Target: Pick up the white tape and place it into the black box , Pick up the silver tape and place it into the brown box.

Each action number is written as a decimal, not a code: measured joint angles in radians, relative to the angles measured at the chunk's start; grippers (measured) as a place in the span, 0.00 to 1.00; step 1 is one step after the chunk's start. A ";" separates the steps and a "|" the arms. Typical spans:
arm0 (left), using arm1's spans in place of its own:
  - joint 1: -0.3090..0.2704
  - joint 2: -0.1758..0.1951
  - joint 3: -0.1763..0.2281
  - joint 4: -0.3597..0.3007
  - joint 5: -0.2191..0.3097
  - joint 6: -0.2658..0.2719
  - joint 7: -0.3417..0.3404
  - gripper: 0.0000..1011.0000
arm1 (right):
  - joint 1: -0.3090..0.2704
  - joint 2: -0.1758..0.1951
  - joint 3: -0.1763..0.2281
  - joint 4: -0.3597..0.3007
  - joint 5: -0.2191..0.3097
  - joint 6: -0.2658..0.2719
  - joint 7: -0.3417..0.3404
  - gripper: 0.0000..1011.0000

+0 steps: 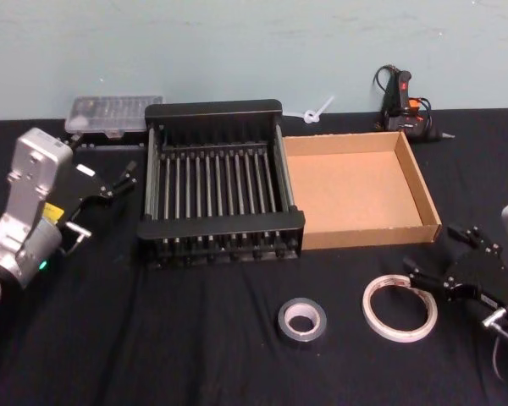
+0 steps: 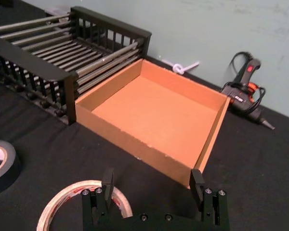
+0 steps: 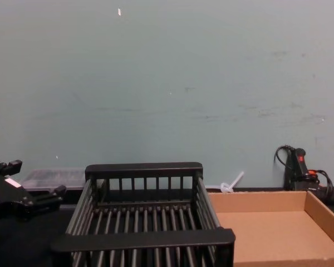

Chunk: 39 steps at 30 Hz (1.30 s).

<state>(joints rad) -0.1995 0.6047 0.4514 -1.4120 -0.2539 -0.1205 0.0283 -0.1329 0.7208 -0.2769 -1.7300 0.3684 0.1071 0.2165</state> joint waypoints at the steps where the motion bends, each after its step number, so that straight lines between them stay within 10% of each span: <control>1: 0.000 0.000 0.000 0.000 0.000 0.000 0.000 0.99 | 0.001 -0.002 0.000 0.002 -0.001 0.003 0.004 0.99; 39: 0.000 0.000 0.000 0.000 0.000 0.000 0.000 0.99 | 0.015 -0.096 0.030 0.061 -0.013 0.157 0.120 0.99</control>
<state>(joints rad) -0.1995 0.6047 0.4514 -1.4120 -0.2539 -0.1205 0.0283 -0.1176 0.6244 -0.2473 -1.6691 0.3558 0.2638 0.3360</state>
